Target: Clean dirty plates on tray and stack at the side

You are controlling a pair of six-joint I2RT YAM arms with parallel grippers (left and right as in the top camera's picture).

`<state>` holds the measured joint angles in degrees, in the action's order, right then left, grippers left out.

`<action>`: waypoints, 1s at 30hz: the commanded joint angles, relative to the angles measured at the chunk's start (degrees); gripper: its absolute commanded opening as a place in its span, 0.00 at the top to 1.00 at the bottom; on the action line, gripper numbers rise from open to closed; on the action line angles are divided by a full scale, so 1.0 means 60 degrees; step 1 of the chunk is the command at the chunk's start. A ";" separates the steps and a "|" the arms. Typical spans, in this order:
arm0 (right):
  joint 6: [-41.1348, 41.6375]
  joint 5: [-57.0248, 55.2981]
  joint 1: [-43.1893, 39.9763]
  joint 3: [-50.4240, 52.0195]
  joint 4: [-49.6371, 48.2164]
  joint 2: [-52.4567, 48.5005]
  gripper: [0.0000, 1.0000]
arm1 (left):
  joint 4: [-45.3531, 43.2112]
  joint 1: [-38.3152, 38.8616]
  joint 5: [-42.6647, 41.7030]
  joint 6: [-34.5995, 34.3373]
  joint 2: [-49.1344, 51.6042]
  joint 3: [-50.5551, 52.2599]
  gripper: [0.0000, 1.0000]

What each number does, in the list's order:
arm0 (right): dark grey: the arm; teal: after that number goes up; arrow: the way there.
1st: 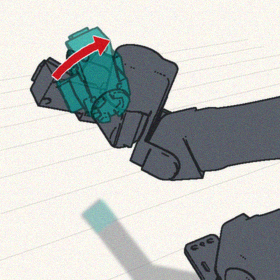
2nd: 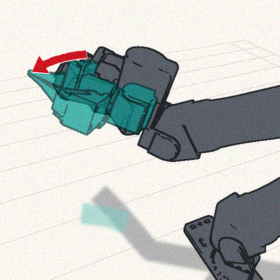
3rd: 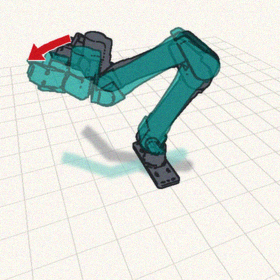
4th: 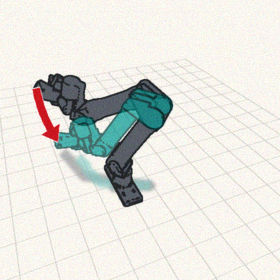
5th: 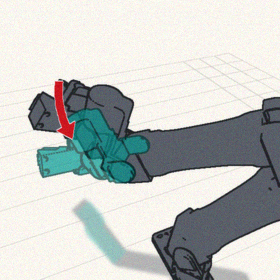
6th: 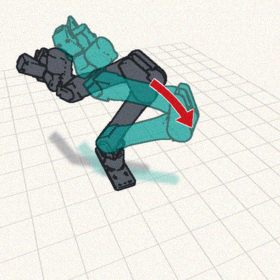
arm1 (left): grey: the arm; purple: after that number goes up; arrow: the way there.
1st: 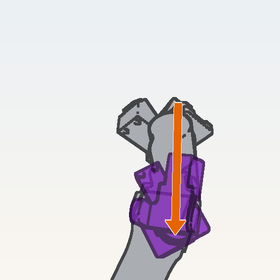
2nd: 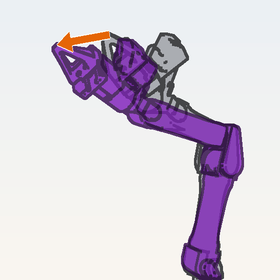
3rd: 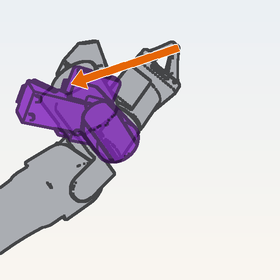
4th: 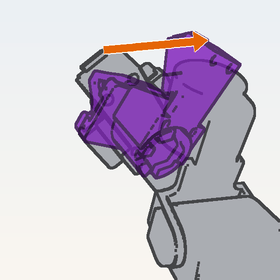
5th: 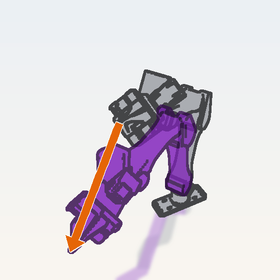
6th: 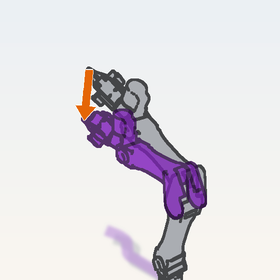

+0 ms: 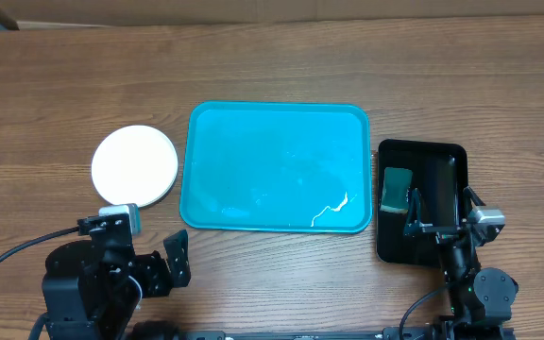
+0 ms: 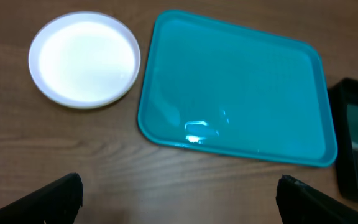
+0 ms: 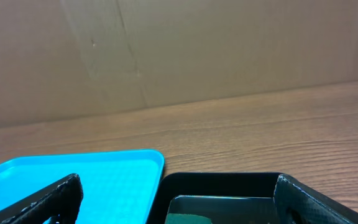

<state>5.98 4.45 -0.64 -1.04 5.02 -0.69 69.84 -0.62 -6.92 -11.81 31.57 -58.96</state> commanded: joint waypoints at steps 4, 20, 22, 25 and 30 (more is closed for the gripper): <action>0.0004 -0.0087 0.0062 0.0095 -0.0073 0.0087 0.00 | -0.2116 -0.0015 0.0091 -0.0062 -0.1304 0.1985 0.00; 0.0004 -0.0087 0.0062 0.0095 -0.0073 0.0087 0.00 | -0.9482 -0.0015 -0.0474 -0.1228 -0.5224 0.8386 0.00; 0.0004 -0.0087 0.0062 0.0095 -0.0073 0.0087 0.00 | -1.0520 -0.0015 -0.0543 -0.0674 -0.5231 0.8746 0.00; 0.0004 -0.0087 0.0062 0.0095 -0.0073 0.0087 0.00 | -1.2094 -0.0015 -0.0696 0.0350 -0.5231 0.9267 0.00; 0.0004 -0.0087 0.0062 0.0095 -0.0069 0.0087 0.00 | -1.3063 -0.0015 -0.1064 0.1785 -0.5231 0.9792 0.00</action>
<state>5.96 4.43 -0.64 -1.04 4.99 -0.69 -9.13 -0.62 -11.44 -8.64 0.86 -1.89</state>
